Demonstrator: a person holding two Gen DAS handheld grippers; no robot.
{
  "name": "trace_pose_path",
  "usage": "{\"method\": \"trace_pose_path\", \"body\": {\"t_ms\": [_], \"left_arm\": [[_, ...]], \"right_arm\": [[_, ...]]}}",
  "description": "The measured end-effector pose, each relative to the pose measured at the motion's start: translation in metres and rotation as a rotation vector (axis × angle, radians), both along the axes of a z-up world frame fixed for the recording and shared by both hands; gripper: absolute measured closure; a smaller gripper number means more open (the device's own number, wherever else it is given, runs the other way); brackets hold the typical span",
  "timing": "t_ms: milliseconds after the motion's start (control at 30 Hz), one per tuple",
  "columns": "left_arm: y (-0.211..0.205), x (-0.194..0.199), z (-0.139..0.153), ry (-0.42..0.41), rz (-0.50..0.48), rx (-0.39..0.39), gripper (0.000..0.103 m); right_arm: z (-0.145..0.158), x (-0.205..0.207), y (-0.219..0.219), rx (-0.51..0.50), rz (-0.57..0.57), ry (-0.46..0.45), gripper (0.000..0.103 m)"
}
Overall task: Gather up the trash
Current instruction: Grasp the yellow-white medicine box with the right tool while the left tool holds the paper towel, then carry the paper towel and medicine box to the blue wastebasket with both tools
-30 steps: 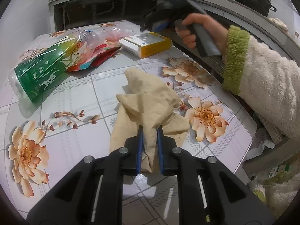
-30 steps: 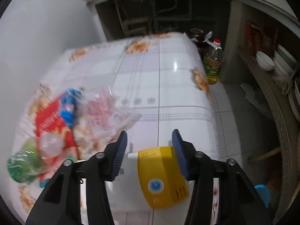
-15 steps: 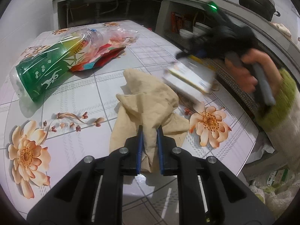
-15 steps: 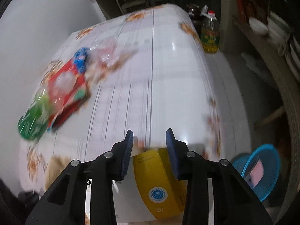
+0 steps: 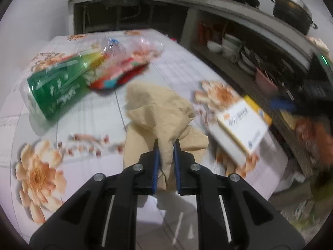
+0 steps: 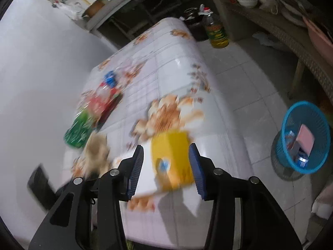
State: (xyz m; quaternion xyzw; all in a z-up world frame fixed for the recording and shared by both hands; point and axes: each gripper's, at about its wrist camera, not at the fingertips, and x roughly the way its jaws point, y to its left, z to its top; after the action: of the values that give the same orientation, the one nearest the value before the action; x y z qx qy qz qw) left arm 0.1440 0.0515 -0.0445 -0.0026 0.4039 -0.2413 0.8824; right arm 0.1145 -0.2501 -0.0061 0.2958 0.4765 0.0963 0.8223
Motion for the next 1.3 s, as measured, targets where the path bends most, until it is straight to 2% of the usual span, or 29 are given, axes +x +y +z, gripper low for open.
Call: {"method": "trace_pose_path", "body": {"t_ms": [100,233,367,500,667,767,900,1033,1133,1300], "left_arm": [[-0.008,0.019,0.005,-0.003,0.010,-0.038,0.092],[-0.034,0.038,0.002,0.026,-0.030,-0.034,0.092],[-0.056,0.035,-0.011,0.114,-0.139,-0.055,0.092],[-0.061,0.015,-0.020,0.186,-0.207,-0.111,0.092],[-0.058,-0.008,-0.024,0.221,-0.229,-0.148,0.092],[-0.043,-0.009,-0.019,0.186,-0.168,-0.135,0.092],[-0.021,-0.002,-0.012,0.147,-0.064,-0.092,0.092],[-0.005,0.008,-0.012,0.156,-0.005,-0.078,0.092],[-0.003,0.012,-0.013,0.161,0.006,-0.074,0.092],[-0.006,0.011,-0.014,0.153,0.001,-0.057,0.092]], "right_arm": [[-0.009,-0.017,0.007,0.068,0.056,0.050,0.052],[-0.030,-0.013,0.011,0.115,0.045,0.109,0.052],[-0.043,0.006,0.011,0.158,0.030,0.107,0.052],[-0.040,0.027,0.012,0.117,0.035,0.060,0.052],[-0.033,0.041,0.015,0.023,0.046,0.037,0.051],[-0.020,0.034,0.017,-0.041,0.056,-0.011,0.039],[-0.005,0.029,0.034,-0.172,0.124,-0.074,0.022],[-0.004,0.032,0.065,-0.363,0.228,-0.097,0.018],[-0.009,0.038,0.077,-0.435,0.273,-0.094,0.016],[-0.023,0.047,0.086,-0.496,0.319,-0.061,0.016]]}}
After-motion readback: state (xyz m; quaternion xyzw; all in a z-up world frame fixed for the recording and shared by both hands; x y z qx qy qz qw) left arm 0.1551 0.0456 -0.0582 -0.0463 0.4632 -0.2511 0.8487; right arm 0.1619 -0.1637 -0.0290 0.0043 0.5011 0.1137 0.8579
